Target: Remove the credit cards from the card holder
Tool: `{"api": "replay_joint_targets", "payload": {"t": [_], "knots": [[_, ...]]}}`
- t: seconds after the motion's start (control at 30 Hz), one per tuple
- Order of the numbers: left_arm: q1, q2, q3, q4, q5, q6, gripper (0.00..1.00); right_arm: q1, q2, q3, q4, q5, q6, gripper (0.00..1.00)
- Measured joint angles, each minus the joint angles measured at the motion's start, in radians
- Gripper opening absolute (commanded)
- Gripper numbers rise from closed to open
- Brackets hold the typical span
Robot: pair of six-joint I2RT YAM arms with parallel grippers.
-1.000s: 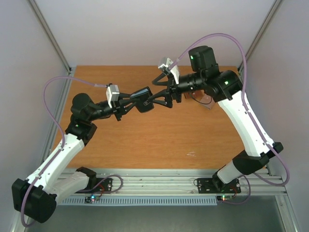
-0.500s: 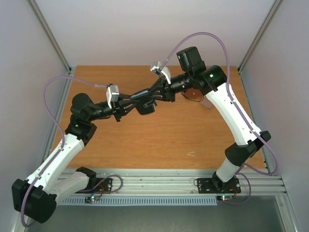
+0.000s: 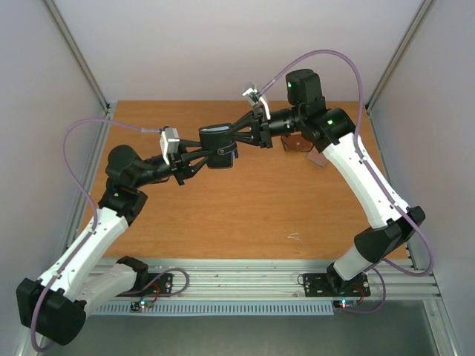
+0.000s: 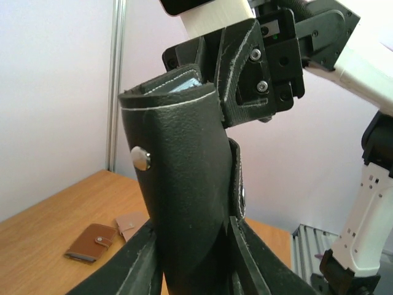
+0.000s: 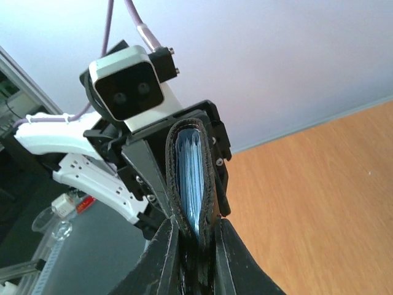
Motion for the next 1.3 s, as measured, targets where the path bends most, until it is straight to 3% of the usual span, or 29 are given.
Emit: {"api": "replay_joint_targets", "payload": {"t": [0.1,0.17,0.23,0.27,0.3,0.47,0.67,0.9,1.3], "knots": [[0.000,-0.007,0.000,0.018,-0.008,-0.003,0.04,-0.002,-0.002,-0.003,0.055,-0.019,0.043,0.01],[0.000,-0.012,0.000,0.026,-0.008,-0.016,0.00,-0.002,-0.002,-0.006,0.078,-0.031,0.051,0.05],[0.001,-0.013,0.000,0.035,-0.008,-0.024,0.00,-0.002,-0.002,-0.006,0.093,-0.036,0.051,0.40],[0.001,-0.013,0.000,0.035,-0.008,-0.026,0.00,-0.002,-0.002,-0.006,0.092,-0.032,0.053,0.51],[0.001,-0.013,0.000,0.033,-0.012,-0.020,0.00,-0.002,-0.002,-0.006,0.089,-0.012,0.060,0.52],[-0.003,-0.012,-0.006,-0.037,-0.130,-0.027,0.00,0.011,-0.006,0.042,-0.001,0.351,0.066,0.54],[-0.006,-0.012,-0.015,-0.140,-0.435,-0.051,0.00,0.150,-0.037,0.064,-0.074,0.840,0.028,0.54],[-0.006,-0.010,-0.015,-0.148,-0.486,-0.104,0.00,0.396,0.039,0.108,-0.067,1.061,-0.100,0.41],[-0.003,-0.008,-0.021,-0.143,-0.476,-0.172,0.00,0.401,0.164,0.157,-0.074,1.261,-0.164,0.31]]}}
